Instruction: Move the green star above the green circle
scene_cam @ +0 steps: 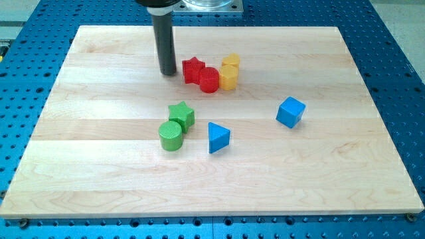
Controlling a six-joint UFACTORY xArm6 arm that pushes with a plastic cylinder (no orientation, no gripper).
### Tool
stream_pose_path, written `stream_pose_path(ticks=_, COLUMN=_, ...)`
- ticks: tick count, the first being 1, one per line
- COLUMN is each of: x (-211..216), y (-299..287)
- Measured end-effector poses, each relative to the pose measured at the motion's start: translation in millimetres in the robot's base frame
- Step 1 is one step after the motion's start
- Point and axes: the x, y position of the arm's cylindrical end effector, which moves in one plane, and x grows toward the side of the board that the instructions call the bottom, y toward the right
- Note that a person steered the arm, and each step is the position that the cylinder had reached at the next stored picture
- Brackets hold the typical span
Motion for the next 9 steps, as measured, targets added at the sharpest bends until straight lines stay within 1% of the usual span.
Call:
stream_pose_path(ticks=1, x=18.7, y=-27.1)
stream_pose_path(ticks=2, x=65.6, y=-51.0)
stream_pose_path(ticks=3, x=158.7, y=-51.2)
stream_pose_path(ticks=4, x=183.6, y=-29.0)
stream_pose_path(ticks=6, x=181.0, y=52.0)
stream_pose_path(ticks=9, x=181.0, y=64.2)
